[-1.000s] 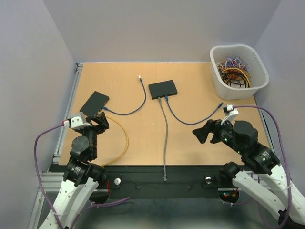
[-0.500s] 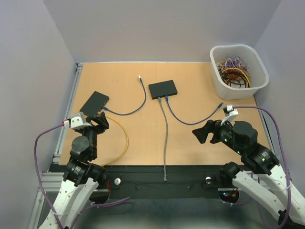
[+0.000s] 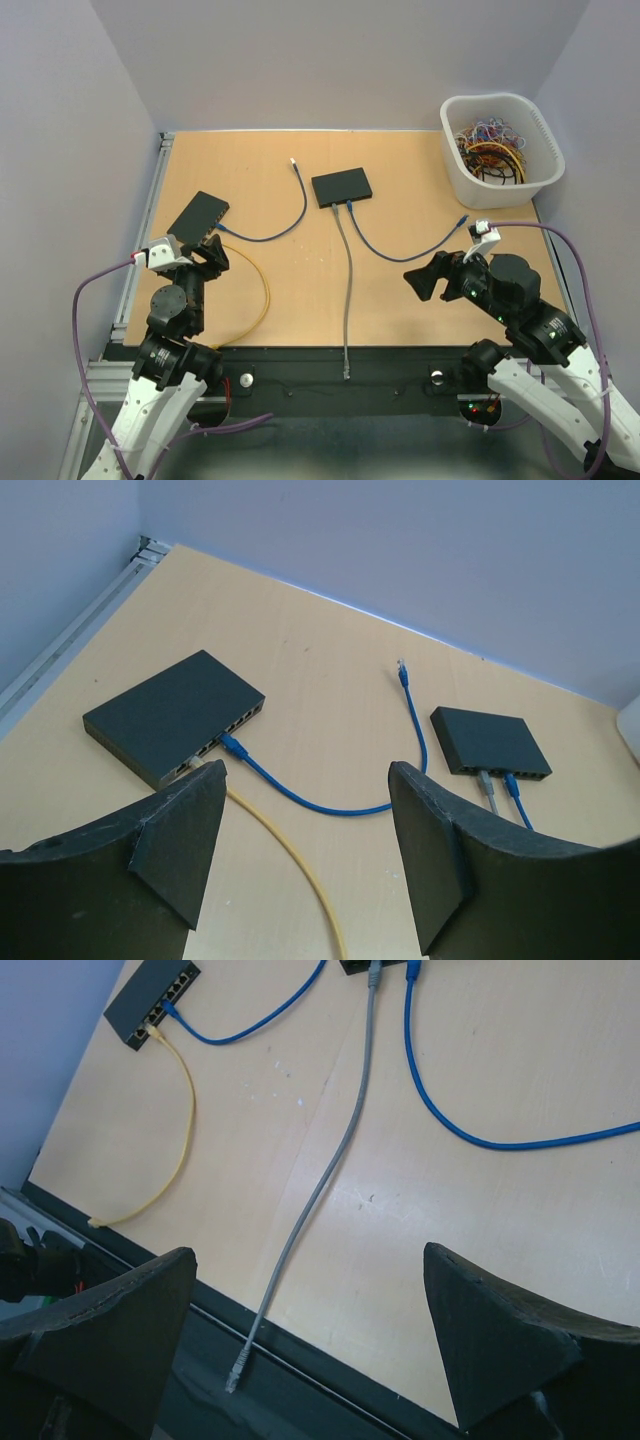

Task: Insert the plug into the switch port

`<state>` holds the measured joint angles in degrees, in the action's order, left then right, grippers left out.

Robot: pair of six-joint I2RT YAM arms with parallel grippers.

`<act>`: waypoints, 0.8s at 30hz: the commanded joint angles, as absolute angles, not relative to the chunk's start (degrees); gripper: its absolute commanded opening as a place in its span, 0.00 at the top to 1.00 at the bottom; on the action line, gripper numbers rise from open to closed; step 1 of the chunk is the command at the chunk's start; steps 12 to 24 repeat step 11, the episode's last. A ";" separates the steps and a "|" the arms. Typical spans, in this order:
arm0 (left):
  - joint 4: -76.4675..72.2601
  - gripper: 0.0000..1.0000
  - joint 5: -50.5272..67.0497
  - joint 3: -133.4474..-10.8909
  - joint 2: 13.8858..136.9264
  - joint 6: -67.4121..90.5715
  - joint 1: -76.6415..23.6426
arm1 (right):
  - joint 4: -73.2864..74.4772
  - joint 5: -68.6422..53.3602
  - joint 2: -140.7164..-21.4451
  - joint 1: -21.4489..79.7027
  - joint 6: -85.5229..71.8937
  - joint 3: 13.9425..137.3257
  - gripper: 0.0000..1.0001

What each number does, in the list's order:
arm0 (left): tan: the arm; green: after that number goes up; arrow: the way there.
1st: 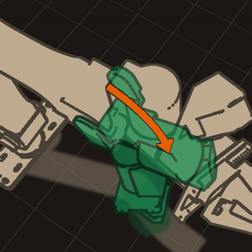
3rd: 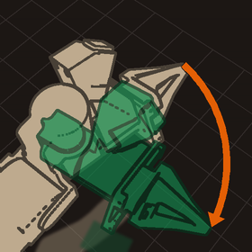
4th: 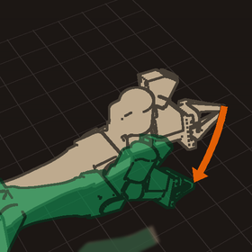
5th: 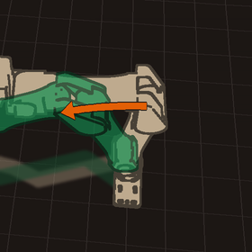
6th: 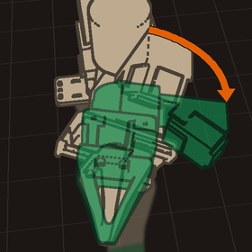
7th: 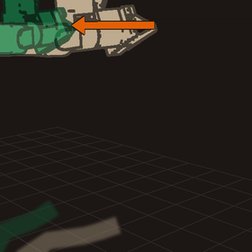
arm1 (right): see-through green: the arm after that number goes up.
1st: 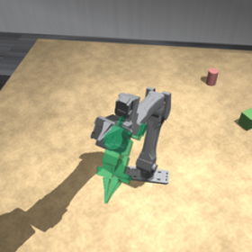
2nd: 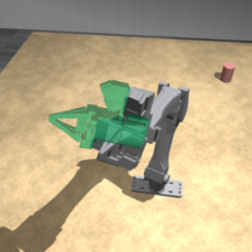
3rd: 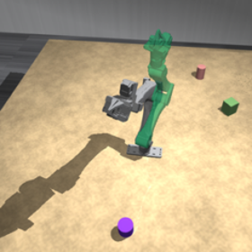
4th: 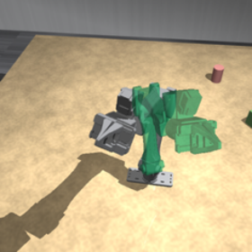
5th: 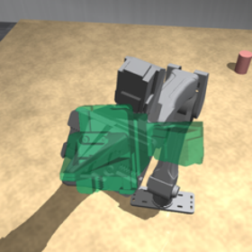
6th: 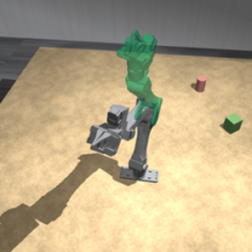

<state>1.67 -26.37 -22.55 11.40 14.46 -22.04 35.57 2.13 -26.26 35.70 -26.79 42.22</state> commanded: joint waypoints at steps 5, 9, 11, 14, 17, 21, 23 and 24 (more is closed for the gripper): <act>-0.26 0.23 -26.37 -24.35 11.60 14.68 -21.88 | 33.05 2.73 -25.75 35.86 -26.11 42.10 0.00; -0.26 0.23 -26.19 -24.35 11.69 14.68 -21.88 | 32.70 0.97 -26.54 35.77 -25.23 41.84 0.00; -0.35 0.23 -25.76 -24.43 11.86 14.59 -21.88 | 32.70 0.79 -27.15 35.86 -25.22 42.10 0.00; -0.35 0.23 -25.76 -24.43 11.86 14.59 -21.88 | 32.70 0.79 -27.15 35.86 -25.22 42.10 0.00; -0.35 0.23 -25.76 -24.43 11.86 14.59 -21.88 | 32.70 0.79 -27.15 35.86 -25.22 42.10 0.00; -0.35 0.23 -25.76 -24.43 11.86 14.59 -21.88 | 32.70 0.79 -27.15 35.86 -25.22 42.10 0.00; -0.35 0.23 -25.76 -24.43 11.86 14.59 -21.88 | 32.70 0.79 -27.15 35.86 -25.22 42.10 0.00; -0.35 0.23 -25.76 -24.43 11.86 14.59 -21.88 | 32.70 0.79 -27.15 35.86 -25.22 42.10 0.00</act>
